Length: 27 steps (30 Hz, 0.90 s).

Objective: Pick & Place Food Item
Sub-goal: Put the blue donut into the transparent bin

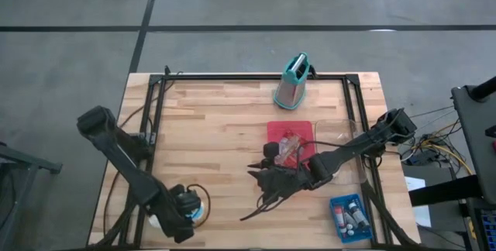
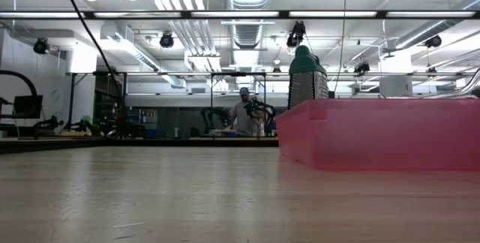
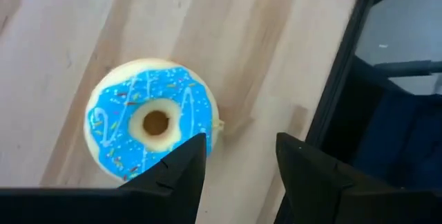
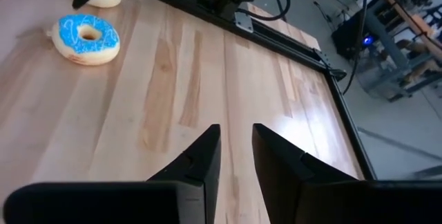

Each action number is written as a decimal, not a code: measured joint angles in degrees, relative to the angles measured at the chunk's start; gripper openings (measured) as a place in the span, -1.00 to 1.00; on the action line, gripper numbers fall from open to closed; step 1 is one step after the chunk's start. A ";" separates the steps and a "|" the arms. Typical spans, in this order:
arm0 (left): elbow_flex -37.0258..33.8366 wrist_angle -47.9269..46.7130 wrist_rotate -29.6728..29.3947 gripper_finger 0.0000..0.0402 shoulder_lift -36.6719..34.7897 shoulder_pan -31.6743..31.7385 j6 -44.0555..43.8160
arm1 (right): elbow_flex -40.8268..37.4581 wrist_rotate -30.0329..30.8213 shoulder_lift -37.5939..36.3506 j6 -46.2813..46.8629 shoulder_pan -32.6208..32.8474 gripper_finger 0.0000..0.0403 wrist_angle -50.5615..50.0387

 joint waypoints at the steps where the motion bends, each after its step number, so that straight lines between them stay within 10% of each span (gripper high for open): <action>1: 0.46 -0.10 0.12 -0.10 0.85 0.00 -0.29 | 0.00 0.00 0.00 0.58 0.00 -0.62 0.00; 27: 0.72 -0.74 0.38 -0.10 9.44 0.07 6.67 | -3.45 -0.15 -0.02 1.94 0.00 -0.66 0.13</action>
